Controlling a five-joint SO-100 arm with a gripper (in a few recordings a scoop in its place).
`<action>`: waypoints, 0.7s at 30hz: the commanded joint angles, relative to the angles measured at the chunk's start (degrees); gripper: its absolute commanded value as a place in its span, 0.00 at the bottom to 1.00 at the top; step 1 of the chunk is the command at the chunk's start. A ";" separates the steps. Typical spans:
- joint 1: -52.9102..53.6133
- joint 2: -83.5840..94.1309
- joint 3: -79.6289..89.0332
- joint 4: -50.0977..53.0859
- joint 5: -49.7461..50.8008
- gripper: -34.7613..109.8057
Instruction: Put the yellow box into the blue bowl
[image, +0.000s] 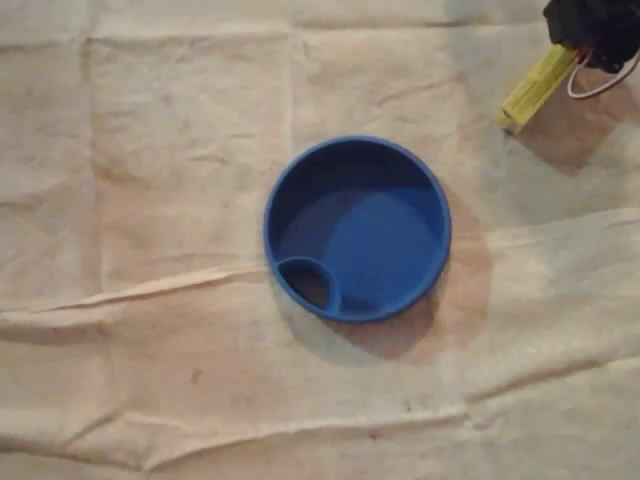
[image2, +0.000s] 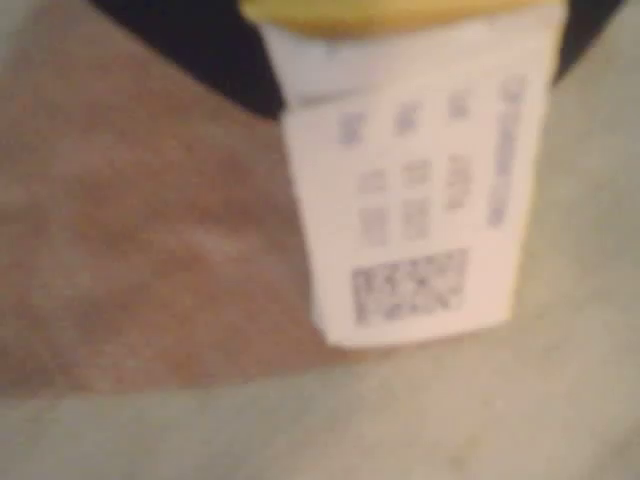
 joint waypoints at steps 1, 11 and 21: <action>0.53 3.69 -1.76 1.67 -0.35 0.24; 1.32 18.54 -1.85 8.35 0.44 0.24; 5.36 24.70 -10.90 13.71 0.62 0.24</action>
